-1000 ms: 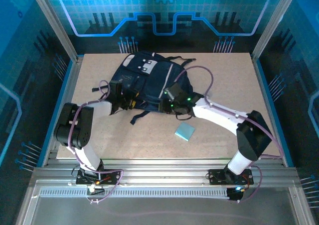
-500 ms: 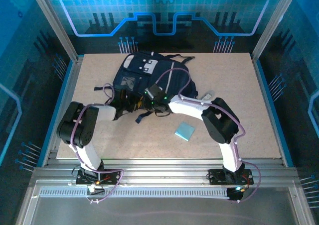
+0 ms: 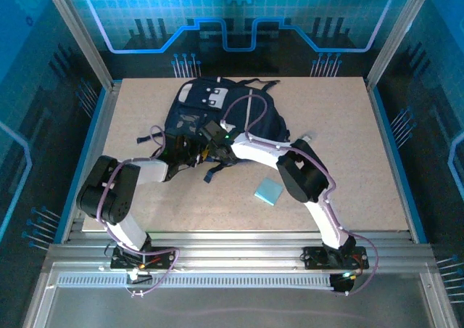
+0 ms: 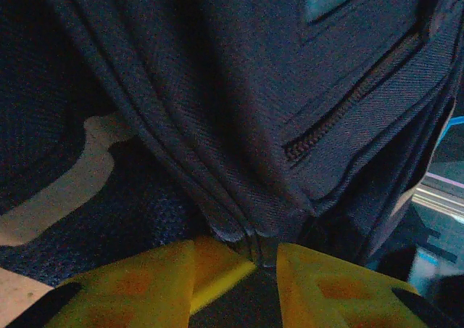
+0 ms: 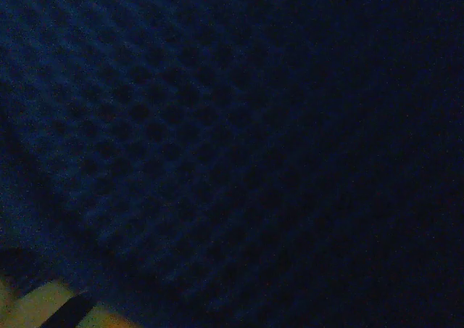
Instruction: Pack the student bag
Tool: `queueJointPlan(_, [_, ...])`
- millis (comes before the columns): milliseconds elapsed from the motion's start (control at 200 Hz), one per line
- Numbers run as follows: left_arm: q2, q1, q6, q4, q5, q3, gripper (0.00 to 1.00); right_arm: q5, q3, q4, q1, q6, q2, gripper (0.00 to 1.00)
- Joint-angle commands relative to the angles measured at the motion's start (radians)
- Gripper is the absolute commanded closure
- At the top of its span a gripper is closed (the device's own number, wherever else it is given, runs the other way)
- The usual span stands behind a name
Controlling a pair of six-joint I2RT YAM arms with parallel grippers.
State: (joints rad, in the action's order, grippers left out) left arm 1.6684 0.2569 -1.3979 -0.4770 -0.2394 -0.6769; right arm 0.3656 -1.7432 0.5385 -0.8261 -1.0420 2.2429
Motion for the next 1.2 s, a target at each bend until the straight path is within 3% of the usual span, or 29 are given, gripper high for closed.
queueJointPlan(0, [-0.02, -0.019, 0.004, 0.005, -0.017, 0.027, 0.66, 0.079, -0.012, 0.095, 0.03, -0.019, 0.044, 0.8])
queueJointPlan(210, [0.001, -0.093, 0.058, 0.023, -0.004, 0.026, 0.65, 0.031, 0.119, -0.019, 0.05, 0.044, -0.062, 1.0])
queueJointPlan(345, [0.033, -0.136, 0.109, 0.043, 0.025, -0.006, 0.58, -0.102, 0.175, -0.092, 0.067, 0.169, -0.133, 1.0])
queueJointPlan(535, [0.09, -0.194, 0.192, 0.087, 0.069, -0.088, 0.54, -0.294, 0.144, 0.03, 0.097, 0.401, -0.152, 1.0])
queueJointPlan(795, [0.168, -0.257, 0.25, 0.106, 0.091, -0.194, 0.53, -0.225, 0.137, 0.21, 0.139, 0.718, -0.13, 1.0])
queueJointPlan(1001, [0.246, -0.303, 0.299, 0.17, 0.053, -0.322, 0.52, -0.154, 0.149, 0.315, 0.191, 0.781, -0.168, 1.0])
queueJointPlan(1196, [0.192, -0.298, 0.284, 0.211, -0.019, -0.329, 0.47, -0.348, 0.116, 0.284, 0.194, 0.749, -0.172, 1.0])
